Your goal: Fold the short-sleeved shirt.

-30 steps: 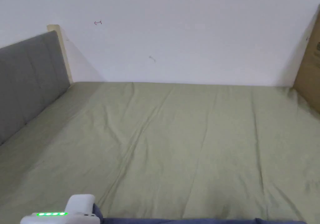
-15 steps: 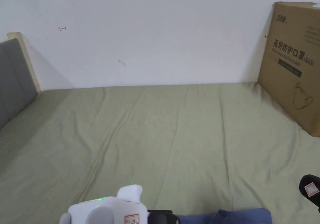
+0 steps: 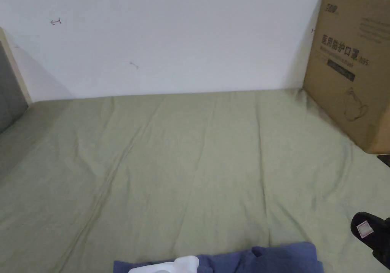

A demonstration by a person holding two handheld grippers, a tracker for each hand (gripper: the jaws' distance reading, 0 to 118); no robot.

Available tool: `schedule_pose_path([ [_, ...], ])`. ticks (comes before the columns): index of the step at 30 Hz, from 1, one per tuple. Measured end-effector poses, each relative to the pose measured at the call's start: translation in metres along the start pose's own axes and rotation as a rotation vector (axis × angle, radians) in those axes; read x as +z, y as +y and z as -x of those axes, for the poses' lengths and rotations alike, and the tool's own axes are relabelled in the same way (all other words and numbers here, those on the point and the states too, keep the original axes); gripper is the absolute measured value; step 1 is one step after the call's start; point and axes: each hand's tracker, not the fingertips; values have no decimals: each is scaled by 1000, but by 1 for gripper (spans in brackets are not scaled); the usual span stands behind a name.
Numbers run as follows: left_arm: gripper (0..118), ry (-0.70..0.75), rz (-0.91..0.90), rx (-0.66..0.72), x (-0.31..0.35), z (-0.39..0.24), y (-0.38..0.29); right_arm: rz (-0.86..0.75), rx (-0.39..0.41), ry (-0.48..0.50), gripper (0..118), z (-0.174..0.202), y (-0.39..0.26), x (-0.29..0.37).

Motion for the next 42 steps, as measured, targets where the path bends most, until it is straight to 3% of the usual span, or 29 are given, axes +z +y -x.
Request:
schedule_pose_path([
  [4, 0, -55, -7, 55, 25, 7, 0, 19, -12, 4, 0, 0, -4, -4],
  [9, 0, -235, -192, 137, 123, 49, -19, 34, 21, 18, 0, 4, 0, -8],
  [10, 9, -236, -230, 166, 142, 69, -24, 31, 26, 22, 0, 6, 1, -9],
  [12, 83, -230, -272, 240, 173, 107, -29, 27, 32, 30, 0, 12, 3, -10],
  [13, 113, -235, -268, 268, 180, 124, -31, 27, 33, 35, 0, 14, 3, -12],
  [16, 118, -249, -317, 362, 194, 179, -41, 47, 40, 44, 0, 26, 1, -18],
  [18, 118, -301, -291, 417, 184, 213, -48, 66, 54, 42, 0, 32, -2, -22],
  [21, 118, -499, -259, 484, 148, 247, -52, 101, 80, 29, 0, 39, -4, -28],
  [23, 118, -623, -207, 523, 106, 244, -53, 142, 103, 18, 0, 47, -6, -34],
  [26, 118, -894, -346, 472, 76, 229, -30, 177, 141, 1, 0, 60, -6, -44],
  [28, 115, -945, -255, 557, 54, 214, -18, 186, 158, 5, 0, 70, -7, -48],
  [29, 93, -900, -246, 486, 54, 207, -12, 191, 161, 11, 0, 76, -7, -52],
  [30, 93, -840, -219, 419, 48, 212, -13, 197, 165, 17, 0, 80, -7, -55],
  [31, 81, -773, -186, 385, 46, 211, -11, 200, 168, 24, 0, 83, -8, -56],
  [32, 26, -553, -88, 363, 37, 212, -11, 203, 171, 33, 0, 87, -8, -58],
  [33, 10, -470, -5, 476, 28, 224, -16, 208, 174, 43, 0, 90, -10, -60],
  [34, 10, -655, -112, 532, 50, 204, -18, 213, 179, 50, 0, 92, -11, -62],
  [35, 10, -600, -98, 456, 63, 188, -10, 220, 184, 57, 0, 94, -11, -63],
  [36, 10, -414, -101, 284, 79, 176, -8, 226, 190, 65, 0, 96, -12, -63],
  [37, 10, -324, -139, 196, 97, 165, -11, 230, 196, 73, 0, 97, -12, -63],
  [39, 10, -243, -189, 161, 120, 177, -11, 224, 209, 91, 0, 98, -10, -59],
  [40, 10, -126, -218, 145, 138, 170, -14, 216, 212, 97, 0, 97, -10, -56],
  [42, 10, 290, -262, 95, 177, 156, -21, 203, 203, 108, 0, 94, -9, -52],
])
